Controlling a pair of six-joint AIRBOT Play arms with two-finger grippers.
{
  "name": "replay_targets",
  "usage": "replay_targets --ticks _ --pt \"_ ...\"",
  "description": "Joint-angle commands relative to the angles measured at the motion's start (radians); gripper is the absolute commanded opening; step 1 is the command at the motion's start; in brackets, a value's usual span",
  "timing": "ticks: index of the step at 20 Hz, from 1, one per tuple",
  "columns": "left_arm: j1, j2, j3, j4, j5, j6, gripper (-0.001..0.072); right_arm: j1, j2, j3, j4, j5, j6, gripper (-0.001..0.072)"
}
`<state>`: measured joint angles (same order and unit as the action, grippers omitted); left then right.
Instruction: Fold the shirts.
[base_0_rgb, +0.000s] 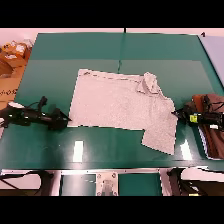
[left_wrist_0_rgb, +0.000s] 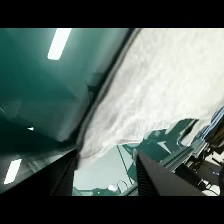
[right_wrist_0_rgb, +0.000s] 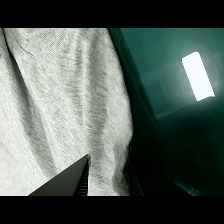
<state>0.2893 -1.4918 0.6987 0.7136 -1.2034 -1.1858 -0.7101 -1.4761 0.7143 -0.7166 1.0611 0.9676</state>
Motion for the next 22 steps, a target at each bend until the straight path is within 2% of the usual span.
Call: replay_targets --ticks 1,7,8,9,10,11,12,15,18,22 --pt "-0.078 -0.015 -0.032 -0.068 0.118 0.043 0.0480 0.000 0.000 0.001 0.002 -0.002 -0.004 0.0364" --pt "-0.078 -0.012 0.023 -0.061 0.069 0.043 0.0478 0.000 0.000 0.001 0.002 0.002 -0.005 0.0361" --pt "-0.078 -0.012 0.040 -0.061 0.067 0.043 0.0387 0.000 0.000 0.001 0.002 0.002 -0.005 0.0335" --pt "-0.078 -0.012 0.053 -0.060 0.062 0.043 0.0089 0.000 0.000 0.001 0.002 0.002 -0.004 0.0305" --pt "-0.078 -0.012 0.069 -0.059 0.055 0.043 0.0023 0.000 0.000 0.001 0.003 0.002 -0.004 0.0271" --pt "-0.078 -0.012 0.088 -0.057 0.045 0.043 0.0023 0.000 0.000 0.001 0.003 0.002 -0.005 0.0268" --pt "-0.078 -0.012 0.108 -0.047 0.036 0.043 0.0023 0.000 0.000 0.001 0.003 0.002 -0.005 0.0227" --pt "-0.078 -0.012 0.199 0.023 -0.042 0.029 0.0022 0.000 0.000 0.001 0.003 0.009 -0.004 0.0017" --pt "-0.078 0.033 0.315 0.161 -0.135 -0.027 0.0022 0.000 0.002 0.003 0.032 0.025 -0.015 0.0008" --pt "-0.078 0.105 0.433 0.170 -0.158 -0.029 0.0022 0.000 0.079 0.035 0.136 0.109 -0.057 0.0007"
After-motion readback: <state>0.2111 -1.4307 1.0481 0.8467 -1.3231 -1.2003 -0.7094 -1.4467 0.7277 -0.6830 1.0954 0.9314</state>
